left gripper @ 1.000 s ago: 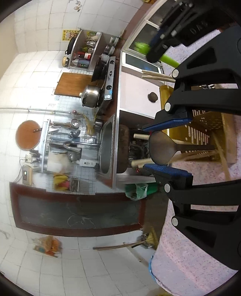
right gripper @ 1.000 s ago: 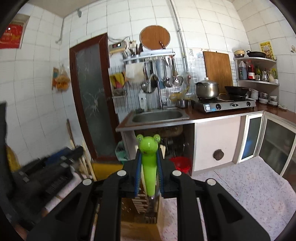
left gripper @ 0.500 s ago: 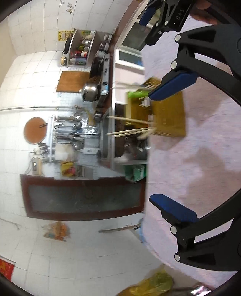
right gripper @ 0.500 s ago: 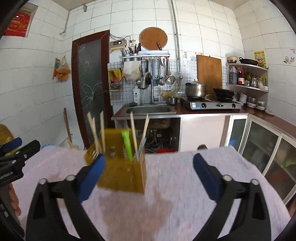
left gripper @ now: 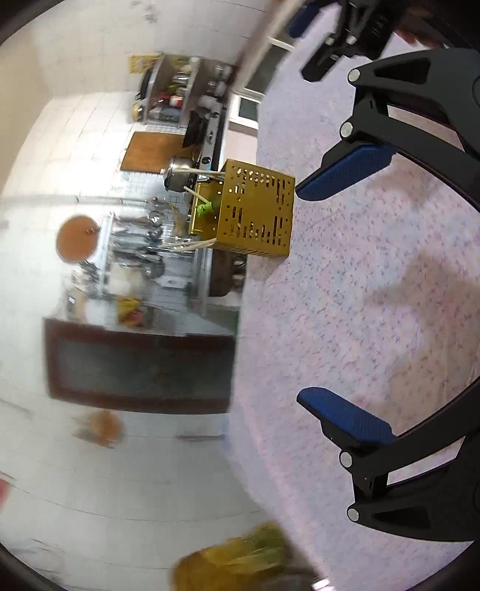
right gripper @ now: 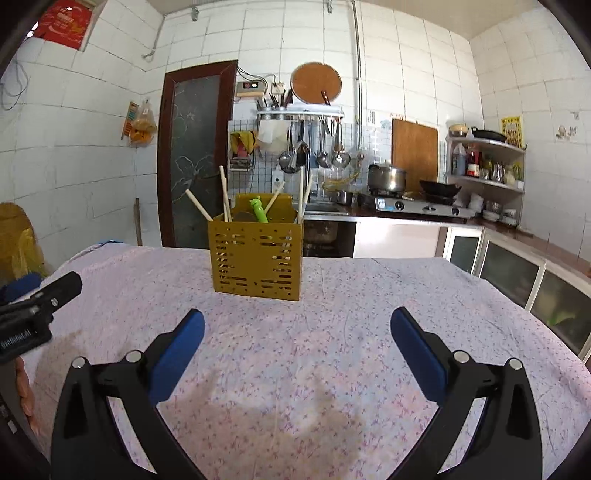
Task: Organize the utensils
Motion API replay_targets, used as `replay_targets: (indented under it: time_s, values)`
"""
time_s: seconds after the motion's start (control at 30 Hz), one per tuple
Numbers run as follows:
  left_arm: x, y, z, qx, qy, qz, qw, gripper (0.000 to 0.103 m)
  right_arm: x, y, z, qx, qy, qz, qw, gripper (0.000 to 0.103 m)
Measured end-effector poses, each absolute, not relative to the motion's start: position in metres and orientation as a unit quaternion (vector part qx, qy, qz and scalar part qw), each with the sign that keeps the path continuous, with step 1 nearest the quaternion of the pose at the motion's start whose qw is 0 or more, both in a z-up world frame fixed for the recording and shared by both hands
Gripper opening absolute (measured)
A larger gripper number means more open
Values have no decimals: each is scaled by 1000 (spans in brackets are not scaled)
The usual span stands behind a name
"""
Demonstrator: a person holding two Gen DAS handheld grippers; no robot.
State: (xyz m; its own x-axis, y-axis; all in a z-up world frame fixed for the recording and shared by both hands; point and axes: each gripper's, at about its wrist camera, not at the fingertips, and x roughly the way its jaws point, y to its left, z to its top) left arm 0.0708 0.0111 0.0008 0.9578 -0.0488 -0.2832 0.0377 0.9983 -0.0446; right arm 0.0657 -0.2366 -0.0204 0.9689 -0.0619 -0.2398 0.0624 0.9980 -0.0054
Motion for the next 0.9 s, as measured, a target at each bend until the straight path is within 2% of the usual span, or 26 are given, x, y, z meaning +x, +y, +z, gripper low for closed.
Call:
replay_targets:
  time_s: [0.1,0.27,0.9]
  values:
    - [65,4,-5,15,129,-16,991,98,62,-235,-29,0,117,-30,993,98]
    - [56,7,-4,13,103,-14,995,98,57,-236,-36,3,115,-29,993,98]
    - [53,6,-3,16,96,-7,995,98,42,-237,-36,-4,92,-35,995,98]
